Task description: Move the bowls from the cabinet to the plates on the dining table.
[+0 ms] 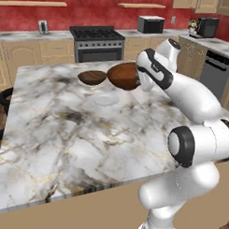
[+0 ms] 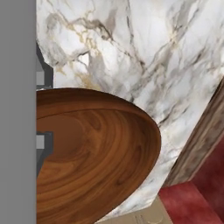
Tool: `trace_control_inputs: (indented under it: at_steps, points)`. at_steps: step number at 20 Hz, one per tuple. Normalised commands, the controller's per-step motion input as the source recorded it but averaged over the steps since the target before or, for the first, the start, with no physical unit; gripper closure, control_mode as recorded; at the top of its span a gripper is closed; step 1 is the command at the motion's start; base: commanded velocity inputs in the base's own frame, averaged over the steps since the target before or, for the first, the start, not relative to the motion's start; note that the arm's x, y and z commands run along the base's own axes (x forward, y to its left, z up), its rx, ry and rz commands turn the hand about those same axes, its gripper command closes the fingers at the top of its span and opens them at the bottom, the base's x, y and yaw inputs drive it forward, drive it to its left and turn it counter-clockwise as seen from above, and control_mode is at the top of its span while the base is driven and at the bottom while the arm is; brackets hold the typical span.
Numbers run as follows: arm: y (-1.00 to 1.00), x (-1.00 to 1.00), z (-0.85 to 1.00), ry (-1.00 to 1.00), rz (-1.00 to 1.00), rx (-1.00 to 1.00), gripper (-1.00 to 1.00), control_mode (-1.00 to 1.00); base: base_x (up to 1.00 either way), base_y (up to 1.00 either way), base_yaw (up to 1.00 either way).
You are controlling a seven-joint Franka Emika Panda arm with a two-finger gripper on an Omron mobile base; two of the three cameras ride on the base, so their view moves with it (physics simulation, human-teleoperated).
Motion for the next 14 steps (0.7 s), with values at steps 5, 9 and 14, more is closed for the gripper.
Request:
trace_control_inputs:
  at_steps: [5, 9, 14]
  points:
    - [0.0, 0.6, 0.0, 0.08, -0.01, 0.0, 1.0, -1.0, 0.0, 0.0, 0.0]
    - [0.0, 0.56, -0.21, 0.1, 0.0, 0.0, 1.0, -1.0, 0.0, 0.0, 0.0]
    - [0.07, 0.64, -0.2, 0.12, 0.0, 0.0, 1.0, -1.0, 0.0, 0.0, 0.0]
